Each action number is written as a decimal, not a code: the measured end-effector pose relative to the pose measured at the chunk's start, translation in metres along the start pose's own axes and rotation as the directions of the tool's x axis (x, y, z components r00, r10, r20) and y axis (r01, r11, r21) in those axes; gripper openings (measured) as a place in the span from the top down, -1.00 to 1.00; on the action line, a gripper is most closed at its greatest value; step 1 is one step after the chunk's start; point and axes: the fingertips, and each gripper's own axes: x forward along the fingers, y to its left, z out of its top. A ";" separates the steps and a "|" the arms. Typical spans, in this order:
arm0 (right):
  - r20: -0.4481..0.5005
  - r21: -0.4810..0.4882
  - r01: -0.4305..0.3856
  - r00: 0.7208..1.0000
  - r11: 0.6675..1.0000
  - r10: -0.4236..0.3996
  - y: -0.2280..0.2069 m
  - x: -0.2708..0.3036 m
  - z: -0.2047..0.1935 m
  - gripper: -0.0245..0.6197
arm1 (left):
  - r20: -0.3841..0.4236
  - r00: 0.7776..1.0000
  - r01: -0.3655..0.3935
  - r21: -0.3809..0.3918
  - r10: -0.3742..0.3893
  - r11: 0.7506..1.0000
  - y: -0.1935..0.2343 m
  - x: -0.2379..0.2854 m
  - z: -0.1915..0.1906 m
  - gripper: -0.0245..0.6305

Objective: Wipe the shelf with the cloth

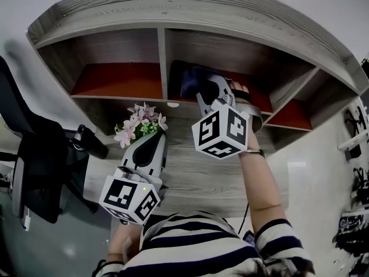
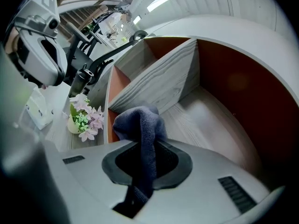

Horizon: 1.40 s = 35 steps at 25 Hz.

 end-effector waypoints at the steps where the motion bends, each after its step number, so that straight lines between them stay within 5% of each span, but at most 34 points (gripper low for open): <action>1: -0.011 -0.001 0.008 1.000 1.000 -0.008 -0.002 -0.001 -0.004 0.75 | -0.001 1.000 0.005 0.000 -0.005 1.000 -0.001 0.001 0.000 0.87; 13: -0.154 0.029 0.124 0.981 0.992 -0.118 -0.031 -0.021 -0.057 0.75 | -0.016 0.997 0.077 -0.003 -0.077 0.997 -0.019 0.016 -0.005 0.87; 35: -0.371 -0.021 0.291 0.886 0.956 -0.278 -0.058 -0.052 -0.116 0.75 | -0.032 0.988 0.149 -0.009 -0.149 0.989 -0.040 0.028 -0.012 0.87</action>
